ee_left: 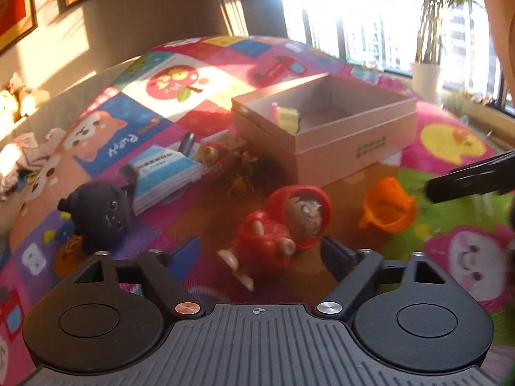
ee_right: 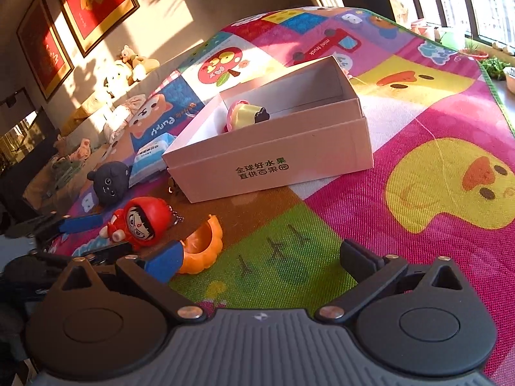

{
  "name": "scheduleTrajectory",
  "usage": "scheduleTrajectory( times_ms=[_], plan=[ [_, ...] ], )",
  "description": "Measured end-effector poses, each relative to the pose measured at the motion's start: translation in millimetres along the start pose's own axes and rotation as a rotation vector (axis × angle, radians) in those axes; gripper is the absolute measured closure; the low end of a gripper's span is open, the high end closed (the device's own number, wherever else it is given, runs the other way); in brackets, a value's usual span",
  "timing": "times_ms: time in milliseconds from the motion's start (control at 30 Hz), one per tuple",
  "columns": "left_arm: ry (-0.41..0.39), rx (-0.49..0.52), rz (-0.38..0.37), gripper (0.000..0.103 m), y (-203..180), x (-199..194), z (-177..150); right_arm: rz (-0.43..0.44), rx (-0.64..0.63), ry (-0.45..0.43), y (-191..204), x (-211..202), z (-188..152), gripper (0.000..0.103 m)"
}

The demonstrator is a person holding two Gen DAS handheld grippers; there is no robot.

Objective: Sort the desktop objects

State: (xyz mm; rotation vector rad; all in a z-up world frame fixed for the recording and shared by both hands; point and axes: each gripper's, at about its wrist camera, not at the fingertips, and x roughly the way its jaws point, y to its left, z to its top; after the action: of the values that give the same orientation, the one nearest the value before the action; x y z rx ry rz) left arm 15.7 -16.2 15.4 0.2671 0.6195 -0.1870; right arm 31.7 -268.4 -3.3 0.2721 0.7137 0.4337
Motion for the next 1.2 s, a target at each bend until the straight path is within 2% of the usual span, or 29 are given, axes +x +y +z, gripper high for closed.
scheduleTrajectory(
  times_ms=[67,133,167,233,433,533,567,633,700,767,833,900,1067,1200],
  plan=[
    [0.020,-0.001,-0.002,0.041,1.0,10.5,2.4,0.001,-0.005,-0.002,0.8,-0.4,-0.9,0.000],
    [0.024,0.010,0.012,0.050,-0.7,13.9,2.7,0.000,-0.008,-0.005,1.3,-0.8,-1.5,0.000],
    [0.023,0.008,0.012,0.051,-0.3,12.9,2.6,0.002,-0.007,-0.007,1.2,-0.8,-1.8,0.000],
    [0.038,-0.049,-0.012,0.052,5.3,9.5,3.7,0.003,-0.004,-0.010,1.0,-0.6,-1.9,0.000],
    [0.133,-0.434,-0.189,0.052,50.2,-9.4,-0.1,0.002,-0.005,-0.012,1.0,-0.8,-2.0,0.000],
    [0.175,-0.578,-0.208,0.049,66.0,-10.3,-11.4,0.001,-0.007,-0.012,0.8,-0.9,-1.8,0.000],
    [0.178,-0.601,-0.198,0.043,69.0,-9.8,-15.1,-0.001,-0.008,-0.012,1.1,-0.9,-1.7,0.000],
    [0.166,-0.605,-0.170,0.034,70.7,-10.7,-18.5,-0.004,-0.012,-0.012,2.0,-0.7,-1.6,0.000],
    [0.149,-0.588,-0.138,0.031,70.3,-12.7,-18.7,-0.007,-0.015,-0.011,2.7,-0.6,-1.4,0.000],
    [0.118,-0.533,-0.077,0.022,66.5,-16.8,-17.2,-0.012,-0.020,-0.010,4.2,-0.4,-1.2,0.000],
    [0.090,-0.459,-0.004,0.017,61.1,-19.0,-15.2,-0.017,-0.026,-0.009,5.7,0.2,-1.2,0.000],
    [0.072,-0.405,0.037,0.015,57.6,-20.3,-14.2,-0.020,-0.030,-0.009,6.3,0.7,-1.2,0.000],
    [0.086,-0.369,-0.003,0.015,53.3,-16.8,-15.5,-0.027,-0.050,-0.004,10.0,0.2,-1.1,0.000],
    [0.097,-0.363,-0.069,0.015,44.7,-12.1,-18.4,-0.038,-0.199,-0.025,35.0,-4.2,-3.1,0.000]
  ],
)
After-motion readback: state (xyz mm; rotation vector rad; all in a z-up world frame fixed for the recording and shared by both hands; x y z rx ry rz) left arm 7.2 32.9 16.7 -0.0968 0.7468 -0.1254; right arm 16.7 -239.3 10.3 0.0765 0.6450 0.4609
